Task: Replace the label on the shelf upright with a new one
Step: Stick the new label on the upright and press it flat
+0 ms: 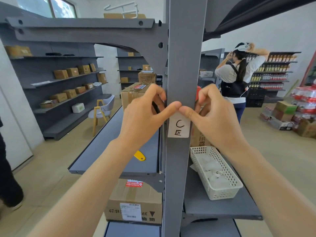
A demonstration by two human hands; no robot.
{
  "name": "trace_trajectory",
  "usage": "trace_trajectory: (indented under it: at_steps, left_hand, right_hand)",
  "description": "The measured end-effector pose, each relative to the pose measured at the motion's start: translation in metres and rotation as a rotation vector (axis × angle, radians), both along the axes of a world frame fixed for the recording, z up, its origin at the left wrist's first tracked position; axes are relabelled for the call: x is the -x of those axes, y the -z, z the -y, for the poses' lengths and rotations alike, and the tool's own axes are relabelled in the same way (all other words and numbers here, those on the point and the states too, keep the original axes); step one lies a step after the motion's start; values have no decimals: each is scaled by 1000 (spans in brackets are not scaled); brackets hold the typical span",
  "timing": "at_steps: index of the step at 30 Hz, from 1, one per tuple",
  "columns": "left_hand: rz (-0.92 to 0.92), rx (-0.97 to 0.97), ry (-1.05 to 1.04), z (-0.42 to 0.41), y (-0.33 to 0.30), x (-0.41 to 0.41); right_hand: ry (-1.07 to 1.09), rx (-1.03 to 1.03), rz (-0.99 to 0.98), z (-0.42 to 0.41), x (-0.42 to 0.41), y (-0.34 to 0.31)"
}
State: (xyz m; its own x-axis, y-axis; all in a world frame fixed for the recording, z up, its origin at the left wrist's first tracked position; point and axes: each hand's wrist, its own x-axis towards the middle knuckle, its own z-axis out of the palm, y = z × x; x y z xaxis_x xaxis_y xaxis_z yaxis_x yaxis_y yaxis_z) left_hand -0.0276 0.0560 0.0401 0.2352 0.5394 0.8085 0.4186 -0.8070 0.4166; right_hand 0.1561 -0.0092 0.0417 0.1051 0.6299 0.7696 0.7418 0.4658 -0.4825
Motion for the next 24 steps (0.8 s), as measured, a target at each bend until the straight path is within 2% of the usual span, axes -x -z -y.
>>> trace_trajectory:
  at_steps: [5, 12, 16, 24]
  left_hand:
    - [-83, -30, -9, -7, 4, 7]
    - [63, 67, 138, -5, 38, -1]
    - [93, 144, 130, -8, 57, 2]
    - [-263, 3, 51, -11, 34, 22]
  right_hand:
    - [11, 107, -54, 2, -10, -8]
    - [-60, 68, -72, 2, -6, 15]
    - [-51, 148, 29, 2, -11, 35]
    - [83, 195, 343, 10, -12, 24]
